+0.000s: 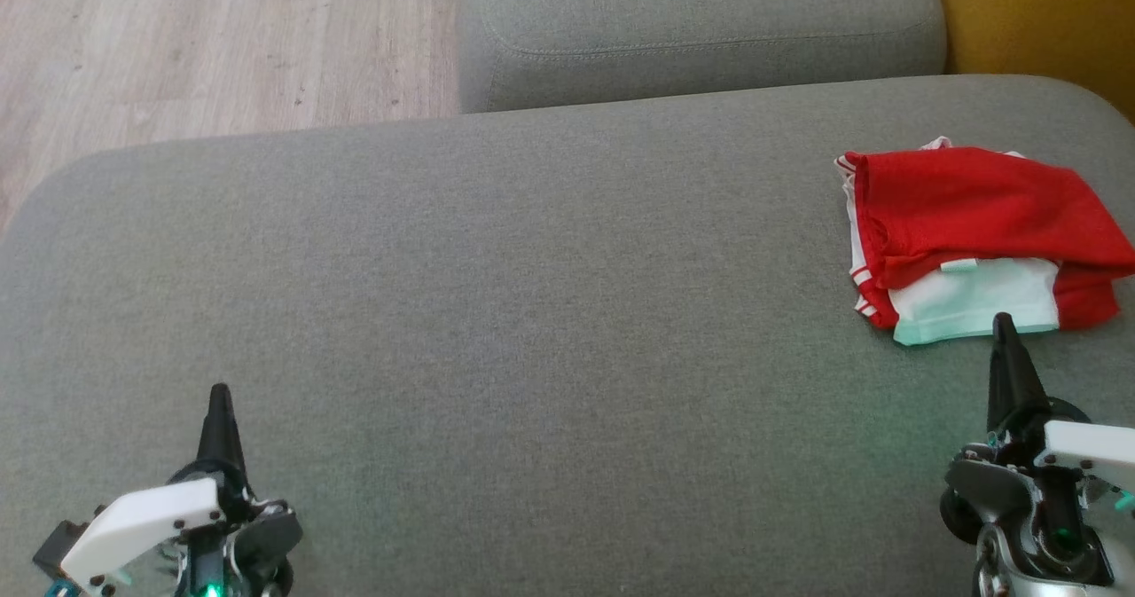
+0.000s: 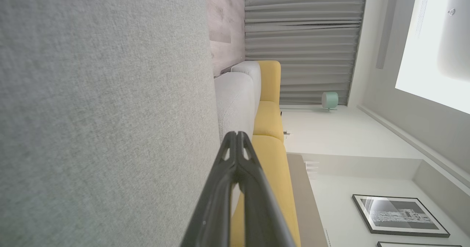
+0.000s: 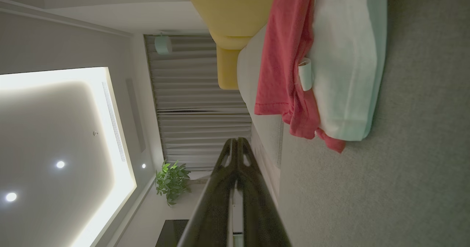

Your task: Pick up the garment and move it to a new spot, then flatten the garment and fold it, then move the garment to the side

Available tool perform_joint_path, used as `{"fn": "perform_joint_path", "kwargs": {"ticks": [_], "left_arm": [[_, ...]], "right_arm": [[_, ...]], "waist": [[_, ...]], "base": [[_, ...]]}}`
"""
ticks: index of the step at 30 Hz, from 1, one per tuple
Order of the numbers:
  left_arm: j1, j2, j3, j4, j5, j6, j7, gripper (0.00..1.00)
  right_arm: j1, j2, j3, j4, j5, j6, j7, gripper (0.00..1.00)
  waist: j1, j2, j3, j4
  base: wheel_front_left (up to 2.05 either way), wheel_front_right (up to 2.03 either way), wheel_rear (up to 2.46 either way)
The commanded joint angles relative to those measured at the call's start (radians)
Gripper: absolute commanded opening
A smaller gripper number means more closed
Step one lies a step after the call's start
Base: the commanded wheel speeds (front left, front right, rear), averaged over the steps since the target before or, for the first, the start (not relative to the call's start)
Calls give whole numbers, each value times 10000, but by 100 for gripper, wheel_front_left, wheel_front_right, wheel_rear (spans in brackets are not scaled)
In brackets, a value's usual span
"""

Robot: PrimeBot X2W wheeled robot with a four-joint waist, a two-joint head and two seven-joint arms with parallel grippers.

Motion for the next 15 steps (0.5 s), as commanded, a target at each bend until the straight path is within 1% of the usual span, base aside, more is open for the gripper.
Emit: {"fn": "perform_joint_path", "kwargs": {"ticks": [1, 15], "left_arm": [[-330, 108, 353, -370, -55, -69, 33, 0], [-330, 108, 352, -370, -55, -69, 33, 0]], "right_arm": [[-204, -37, 198, -389, 71, -7, 59, 0], [-204, -37, 198, -389, 71, -7, 59, 0]], "waist": [[0, 0, 0, 0], [0, 0, 0, 0]], "base": [[0, 0, 0], [0, 0, 0]]}}
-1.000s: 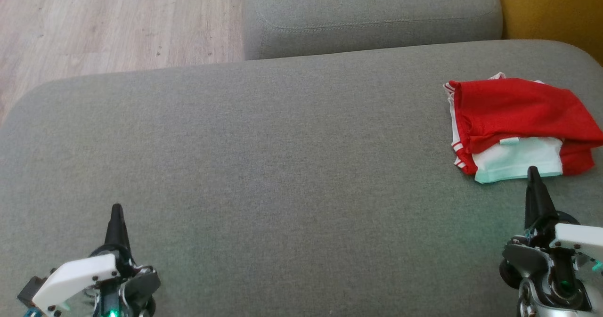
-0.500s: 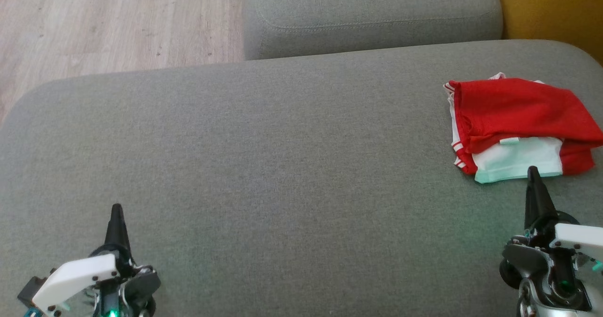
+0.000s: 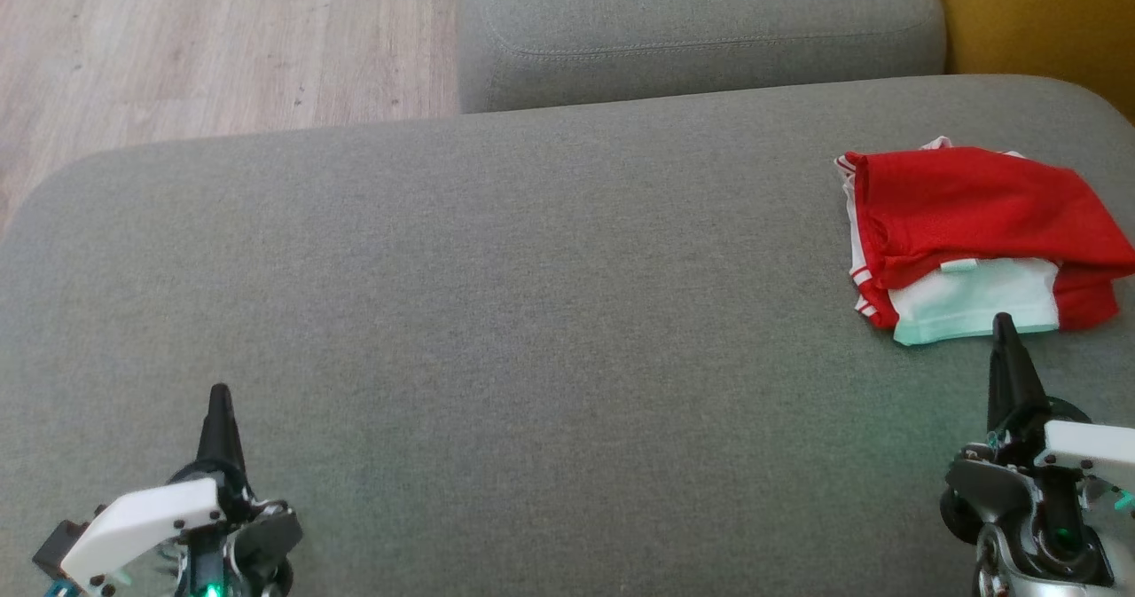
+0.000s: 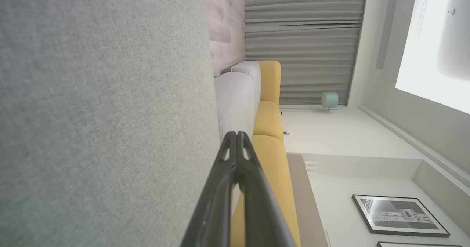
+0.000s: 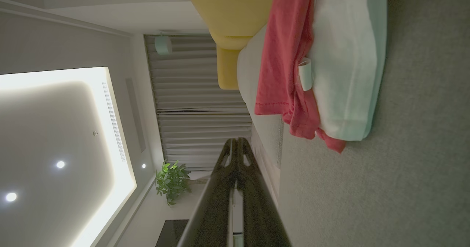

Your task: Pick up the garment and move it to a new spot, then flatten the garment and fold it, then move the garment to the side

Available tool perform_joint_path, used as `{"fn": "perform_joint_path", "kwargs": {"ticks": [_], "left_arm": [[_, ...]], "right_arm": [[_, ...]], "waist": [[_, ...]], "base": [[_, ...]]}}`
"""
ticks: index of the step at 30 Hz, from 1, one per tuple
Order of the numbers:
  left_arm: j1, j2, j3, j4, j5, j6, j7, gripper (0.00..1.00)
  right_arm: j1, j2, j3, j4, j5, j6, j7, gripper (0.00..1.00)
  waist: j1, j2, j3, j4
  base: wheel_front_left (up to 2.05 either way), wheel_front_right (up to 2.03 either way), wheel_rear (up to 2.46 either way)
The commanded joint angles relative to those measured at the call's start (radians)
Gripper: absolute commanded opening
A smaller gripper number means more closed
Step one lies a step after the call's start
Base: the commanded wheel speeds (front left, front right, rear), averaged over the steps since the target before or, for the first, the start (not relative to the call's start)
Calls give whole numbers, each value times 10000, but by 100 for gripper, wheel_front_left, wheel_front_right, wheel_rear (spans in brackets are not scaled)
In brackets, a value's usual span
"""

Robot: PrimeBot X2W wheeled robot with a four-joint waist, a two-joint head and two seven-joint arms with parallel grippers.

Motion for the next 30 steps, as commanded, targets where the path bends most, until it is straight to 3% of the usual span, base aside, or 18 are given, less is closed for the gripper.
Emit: {"fn": "perform_joint_path", "kwargs": {"ticks": [1, 30], "left_arm": [[-330, 108, 352, -370, -55, -69, 33, 0], [-329, 108, 352, -371, -55, -69, 33, 0]], "right_arm": [[-204, -37, 198, -389, 71, -7, 59, 0], [-203, -37, 199, -389, 71, -7, 58, 0]], "waist": [[0, 0, 0, 0], [0, 0, 0, 0]], "base": [[0, 0, 0], [0, 0, 0]]}}
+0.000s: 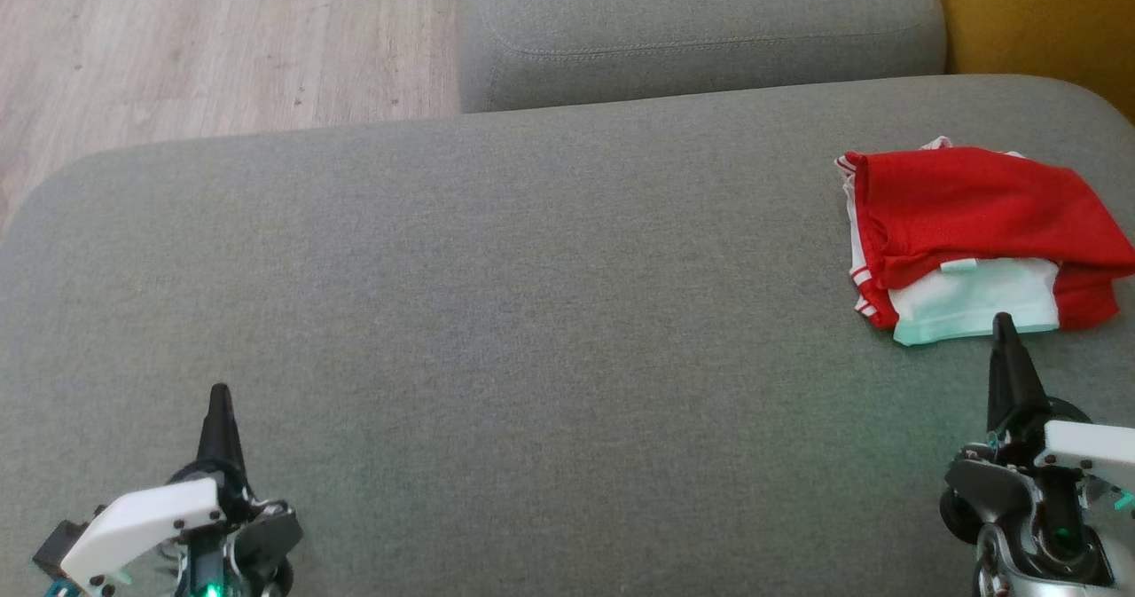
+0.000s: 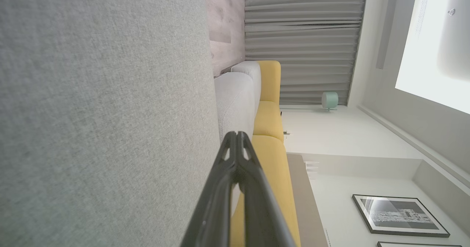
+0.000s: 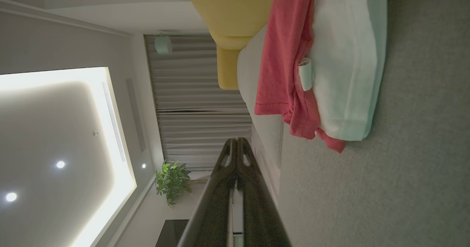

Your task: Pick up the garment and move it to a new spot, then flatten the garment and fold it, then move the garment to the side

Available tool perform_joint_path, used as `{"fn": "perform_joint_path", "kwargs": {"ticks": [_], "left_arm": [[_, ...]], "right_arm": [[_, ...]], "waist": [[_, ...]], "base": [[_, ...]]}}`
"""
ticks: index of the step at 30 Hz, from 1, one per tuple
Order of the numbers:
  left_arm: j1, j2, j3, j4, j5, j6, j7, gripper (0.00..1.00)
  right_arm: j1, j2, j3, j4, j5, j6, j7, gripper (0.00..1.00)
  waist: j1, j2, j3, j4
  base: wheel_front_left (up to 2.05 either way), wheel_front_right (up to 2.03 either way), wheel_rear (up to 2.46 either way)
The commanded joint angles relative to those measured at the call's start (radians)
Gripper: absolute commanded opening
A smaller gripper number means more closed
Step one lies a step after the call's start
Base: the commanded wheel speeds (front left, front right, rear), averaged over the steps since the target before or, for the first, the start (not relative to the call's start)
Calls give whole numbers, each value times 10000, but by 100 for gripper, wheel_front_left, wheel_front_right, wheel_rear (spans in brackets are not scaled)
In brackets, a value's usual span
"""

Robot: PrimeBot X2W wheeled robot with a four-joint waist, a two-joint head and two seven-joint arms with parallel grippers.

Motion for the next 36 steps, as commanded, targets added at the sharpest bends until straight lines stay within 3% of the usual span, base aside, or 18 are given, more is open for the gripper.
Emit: {"fn": "perform_joint_path", "kwargs": {"ticks": [1, 36], "left_arm": [[-329, 108, 352, -371, -55, -69, 33, 0], [-329, 108, 352, -372, -55, -69, 32, 0]], "right_arm": [[-203, -37, 201, -389, 71, -7, 58, 0], [-203, -37, 201, -389, 72, -7, 58, 0]], "waist": [[0, 0, 0, 0], [0, 0, 0, 0]], "base": [[0, 0, 0], [0, 0, 0]]}}
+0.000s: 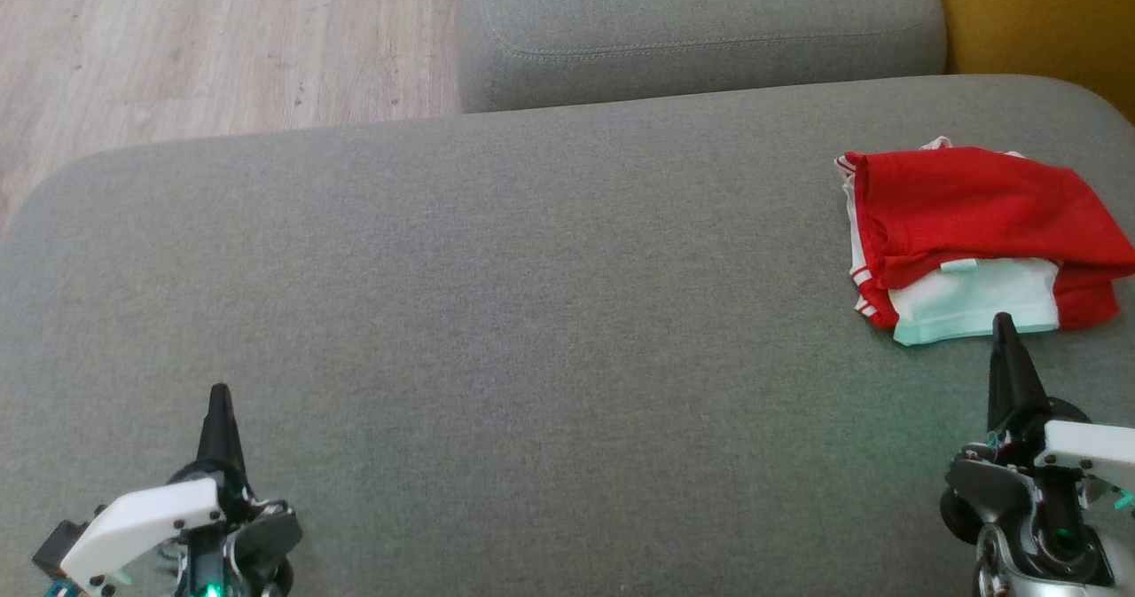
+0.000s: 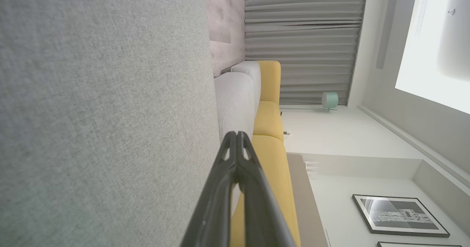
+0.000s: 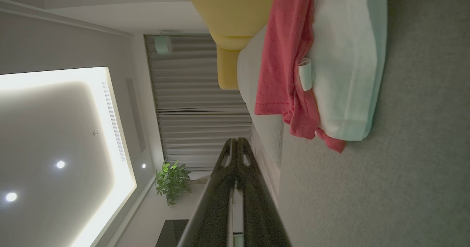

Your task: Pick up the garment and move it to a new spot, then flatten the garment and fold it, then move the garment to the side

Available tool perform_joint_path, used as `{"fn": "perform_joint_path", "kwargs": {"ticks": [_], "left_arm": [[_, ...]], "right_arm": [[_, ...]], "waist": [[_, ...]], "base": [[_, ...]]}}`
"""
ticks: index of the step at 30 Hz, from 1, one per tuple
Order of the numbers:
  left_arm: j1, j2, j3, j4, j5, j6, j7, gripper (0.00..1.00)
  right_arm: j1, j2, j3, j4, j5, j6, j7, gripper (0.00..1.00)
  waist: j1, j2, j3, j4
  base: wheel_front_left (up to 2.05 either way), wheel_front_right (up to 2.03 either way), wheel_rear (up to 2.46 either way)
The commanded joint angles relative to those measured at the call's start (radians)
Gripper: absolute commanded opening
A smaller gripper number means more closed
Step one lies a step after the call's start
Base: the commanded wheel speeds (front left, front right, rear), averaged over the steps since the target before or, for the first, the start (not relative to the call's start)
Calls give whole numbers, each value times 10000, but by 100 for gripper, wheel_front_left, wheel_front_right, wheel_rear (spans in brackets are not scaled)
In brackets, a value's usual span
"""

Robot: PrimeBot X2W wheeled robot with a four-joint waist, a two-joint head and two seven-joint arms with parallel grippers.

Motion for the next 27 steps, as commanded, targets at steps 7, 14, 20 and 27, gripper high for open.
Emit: {"fn": "perform_joint_path", "kwargs": {"ticks": [7, 14, 20, 27], "left_arm": [[-329, 108, 350, -372, -55, -69, 32, 0], [-329, 108, 350, -372, -55, -69, 32, 0], [-329, 108, 350, -372, -55, -69, 32, 0], [-329, 108, 350, -372, -55, -69, 32, 0]], "right_arm": [[-203, -37, 201, -387, 72, -7, 58, 0], [-203, -37, 201, -387, 72, -7, 58, 0], [-203, -37, 201, -387, 72, -7, 58, 0], [-203, -37, 202, -387, 72, -7, 58, 0]], "waist": [[0, 0, 0, 0], [0, 0, 0, 0], [0, 0, 0, 0], [0, 0, 0, 0]], "base": [[0, 0, 0], [0, 0, 0], [0, 0, 0], [0, 0, 0]]}}
